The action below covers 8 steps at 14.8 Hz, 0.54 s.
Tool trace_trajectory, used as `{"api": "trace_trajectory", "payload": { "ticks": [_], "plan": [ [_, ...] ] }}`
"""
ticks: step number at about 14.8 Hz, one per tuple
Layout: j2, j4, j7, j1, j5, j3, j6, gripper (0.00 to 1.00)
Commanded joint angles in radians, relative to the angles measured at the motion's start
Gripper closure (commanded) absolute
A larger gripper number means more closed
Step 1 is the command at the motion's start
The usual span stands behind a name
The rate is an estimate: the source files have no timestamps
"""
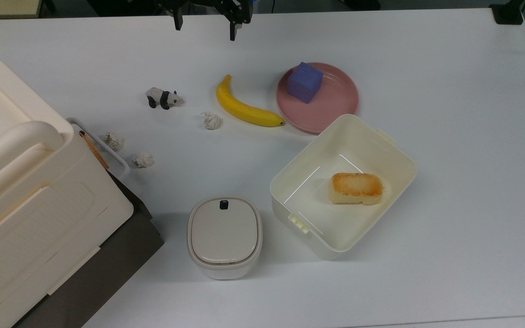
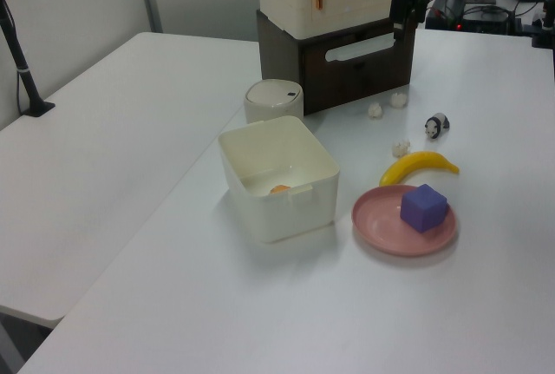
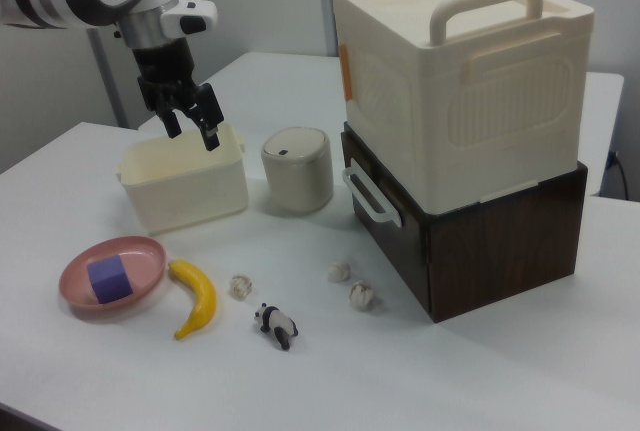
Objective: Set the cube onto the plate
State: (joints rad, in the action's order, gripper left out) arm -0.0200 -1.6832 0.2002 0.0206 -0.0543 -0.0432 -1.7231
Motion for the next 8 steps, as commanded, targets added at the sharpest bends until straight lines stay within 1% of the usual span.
{"api": "trace_trajectory", "payload": {
  "ticks": [1, 4, 8],
  "plan": [
    [-0.02, -0.012, -0.056, 0.009, 0.028, -0.001, 0.046, 0.0],
    [-0.021, -0.007, -0.085, 0.013, 0.03, 0.006, 0.045, 0.0],
    [-0.02, 0.002, -0.077, 0.01, 0.03, 0.006, 0.045, 0.0]
  ]
}}
